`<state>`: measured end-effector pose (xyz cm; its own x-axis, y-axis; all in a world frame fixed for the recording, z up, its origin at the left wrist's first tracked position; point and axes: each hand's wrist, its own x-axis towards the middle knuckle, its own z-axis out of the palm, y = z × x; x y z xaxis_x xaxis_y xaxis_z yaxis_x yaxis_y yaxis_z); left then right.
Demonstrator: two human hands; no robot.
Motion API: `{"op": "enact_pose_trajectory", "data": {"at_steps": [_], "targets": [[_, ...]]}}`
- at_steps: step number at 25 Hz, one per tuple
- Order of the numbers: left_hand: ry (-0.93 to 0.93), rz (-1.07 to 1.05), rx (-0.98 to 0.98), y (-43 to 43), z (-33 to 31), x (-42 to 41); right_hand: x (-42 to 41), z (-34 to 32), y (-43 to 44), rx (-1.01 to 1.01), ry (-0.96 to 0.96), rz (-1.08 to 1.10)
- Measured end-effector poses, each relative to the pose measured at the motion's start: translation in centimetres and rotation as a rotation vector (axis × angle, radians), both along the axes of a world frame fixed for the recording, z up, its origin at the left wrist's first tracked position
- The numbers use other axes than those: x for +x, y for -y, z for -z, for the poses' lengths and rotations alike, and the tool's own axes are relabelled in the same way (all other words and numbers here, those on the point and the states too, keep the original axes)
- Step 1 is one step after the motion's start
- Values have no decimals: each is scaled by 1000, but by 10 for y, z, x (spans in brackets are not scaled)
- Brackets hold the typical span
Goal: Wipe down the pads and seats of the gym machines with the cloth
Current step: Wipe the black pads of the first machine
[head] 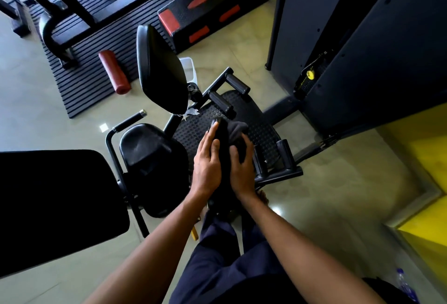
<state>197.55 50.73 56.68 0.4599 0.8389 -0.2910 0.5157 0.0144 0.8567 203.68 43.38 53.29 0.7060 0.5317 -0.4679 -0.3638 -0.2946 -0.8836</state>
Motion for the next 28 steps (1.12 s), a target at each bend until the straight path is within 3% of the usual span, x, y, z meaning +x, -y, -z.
{"op": "enact_pose_trajectory", "data": {"at_steps": [4, 7, 16, 21, 28], "targets": [[-4, 74, 4, -1, -7, 0, 24, 41, -18, -184, -97, 29], [-17, 176, 6, -8, -7, -1, 32, 33, -19, -194, -103, 48], [48, 296, -58, -32, -14, -8, 18, -66, -40, -27, 214, 199], [99, 214, -99, -74, -31, -25, 15, -109, -72, 74, 300, 109], [158, 37, -6, -139, -50, -51, -7, -105, -128, 28, 317, 29]]}}
